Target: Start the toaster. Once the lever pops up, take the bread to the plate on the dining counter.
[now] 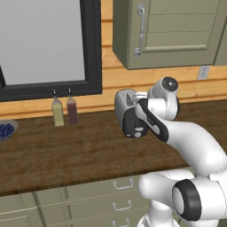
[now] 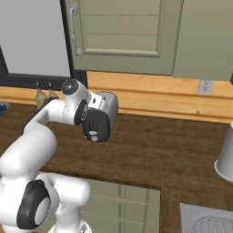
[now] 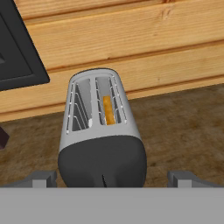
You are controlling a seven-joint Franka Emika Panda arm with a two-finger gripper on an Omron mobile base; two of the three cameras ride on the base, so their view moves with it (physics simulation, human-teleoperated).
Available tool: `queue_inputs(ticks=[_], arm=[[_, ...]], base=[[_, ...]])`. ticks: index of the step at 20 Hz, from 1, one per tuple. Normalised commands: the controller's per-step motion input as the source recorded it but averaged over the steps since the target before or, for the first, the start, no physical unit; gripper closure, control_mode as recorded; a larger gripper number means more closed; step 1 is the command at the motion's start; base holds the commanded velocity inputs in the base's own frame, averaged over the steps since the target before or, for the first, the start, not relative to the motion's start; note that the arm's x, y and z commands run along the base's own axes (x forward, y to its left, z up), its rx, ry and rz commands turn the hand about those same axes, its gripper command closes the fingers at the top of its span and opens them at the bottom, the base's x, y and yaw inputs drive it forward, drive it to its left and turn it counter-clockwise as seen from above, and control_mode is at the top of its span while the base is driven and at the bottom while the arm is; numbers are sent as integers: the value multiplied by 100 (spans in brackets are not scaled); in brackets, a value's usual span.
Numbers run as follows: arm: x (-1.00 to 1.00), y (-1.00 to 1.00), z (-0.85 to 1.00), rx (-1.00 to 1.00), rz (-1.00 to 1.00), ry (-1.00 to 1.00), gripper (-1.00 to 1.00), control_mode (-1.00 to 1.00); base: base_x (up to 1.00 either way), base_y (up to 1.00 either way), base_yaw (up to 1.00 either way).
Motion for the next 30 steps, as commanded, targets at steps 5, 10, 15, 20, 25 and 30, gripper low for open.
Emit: queue_inputs(ticks=[5,10,15,20,25,30], arm=[[0,0,0,0,0,0,-100,-100],[0,0,0,0,0,0,-100,-100],[0,0,0,0,0,0,-100,-100],[0,0,0,0,0,0,-100,-100],[0,0,0,0,0,0,-100,-100],[0,0,0,0,0,0,-100,-100]], base=[[0,0,0],[0,0,0],[0,0,0],[0,0,0],[0,0,0],[0,0,0]])
